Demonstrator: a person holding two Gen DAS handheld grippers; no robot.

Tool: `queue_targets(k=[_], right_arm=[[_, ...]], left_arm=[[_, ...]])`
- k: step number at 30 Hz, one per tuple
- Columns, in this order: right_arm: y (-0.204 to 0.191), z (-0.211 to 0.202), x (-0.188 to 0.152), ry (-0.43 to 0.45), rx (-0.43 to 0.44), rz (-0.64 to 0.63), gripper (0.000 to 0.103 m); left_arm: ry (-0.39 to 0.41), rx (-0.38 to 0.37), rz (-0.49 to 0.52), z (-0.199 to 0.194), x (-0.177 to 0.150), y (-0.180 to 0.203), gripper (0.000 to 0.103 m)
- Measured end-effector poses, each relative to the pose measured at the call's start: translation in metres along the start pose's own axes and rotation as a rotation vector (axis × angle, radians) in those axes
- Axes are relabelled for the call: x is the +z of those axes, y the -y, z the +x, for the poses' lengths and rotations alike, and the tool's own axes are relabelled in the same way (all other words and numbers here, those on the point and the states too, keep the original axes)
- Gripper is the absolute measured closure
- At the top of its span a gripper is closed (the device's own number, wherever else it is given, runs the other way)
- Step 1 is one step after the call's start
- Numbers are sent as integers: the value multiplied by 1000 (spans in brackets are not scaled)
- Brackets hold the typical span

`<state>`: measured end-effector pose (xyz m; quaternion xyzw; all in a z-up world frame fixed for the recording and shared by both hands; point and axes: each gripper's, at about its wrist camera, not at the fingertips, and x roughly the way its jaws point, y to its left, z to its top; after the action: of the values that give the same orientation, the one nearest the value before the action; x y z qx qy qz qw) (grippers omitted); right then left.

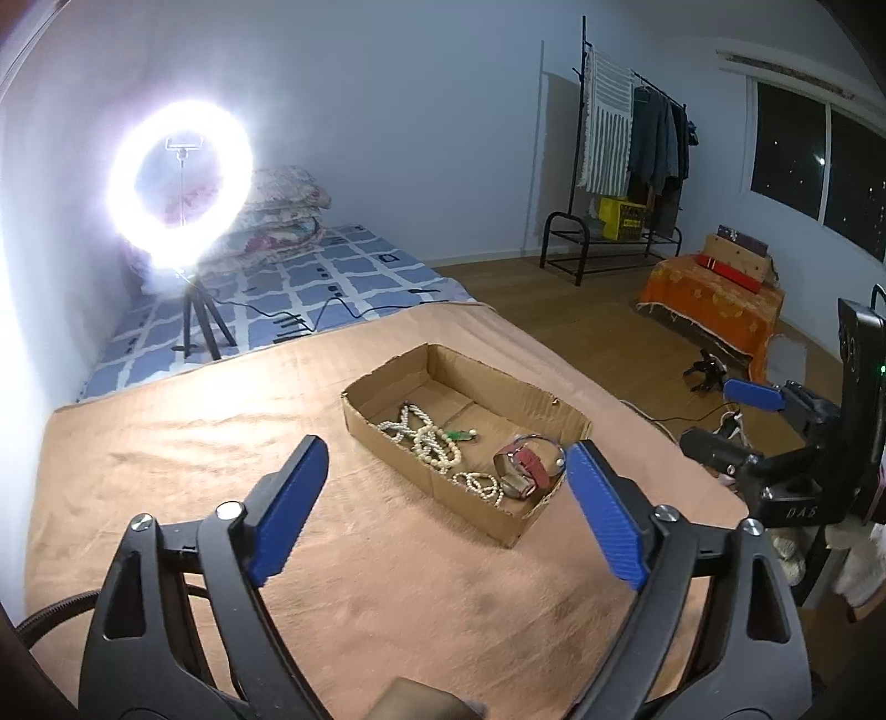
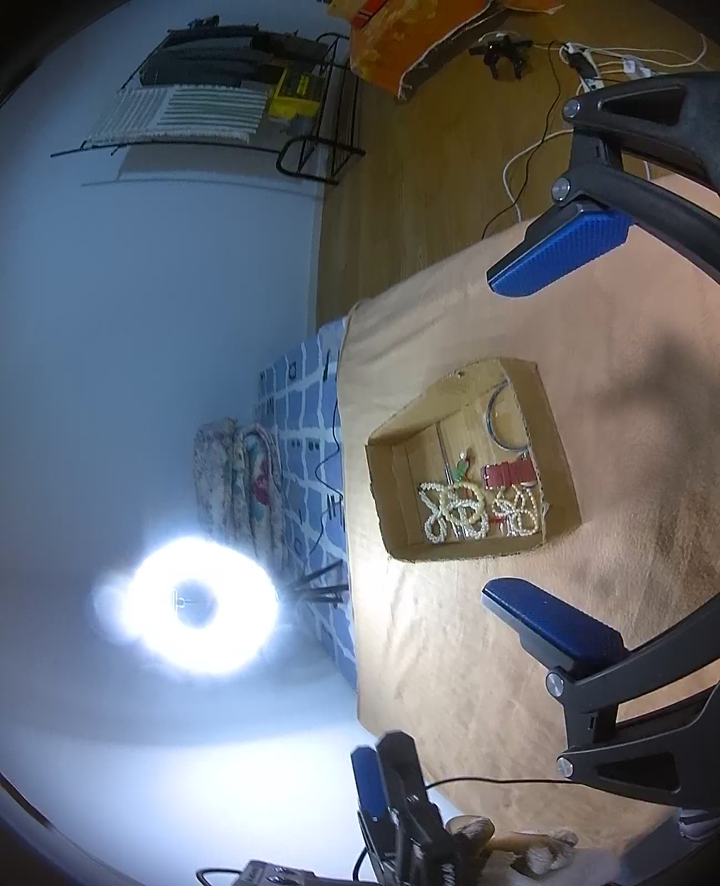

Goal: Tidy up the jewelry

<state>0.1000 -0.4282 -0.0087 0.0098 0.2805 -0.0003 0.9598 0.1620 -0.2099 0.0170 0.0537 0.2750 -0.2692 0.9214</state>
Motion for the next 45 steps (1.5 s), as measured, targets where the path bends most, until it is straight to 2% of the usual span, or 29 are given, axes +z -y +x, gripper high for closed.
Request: queue_targets(k=[6, 45], right_arm=[[5, -3, -4, 2, -31, 20, 0], [6, -3, -12, -8, -49, 20, 0]], left_arm=[[5, 24, 15, -5, -3, 5, 1], [-14, 38, 37, -8, -15, 4, 0]])
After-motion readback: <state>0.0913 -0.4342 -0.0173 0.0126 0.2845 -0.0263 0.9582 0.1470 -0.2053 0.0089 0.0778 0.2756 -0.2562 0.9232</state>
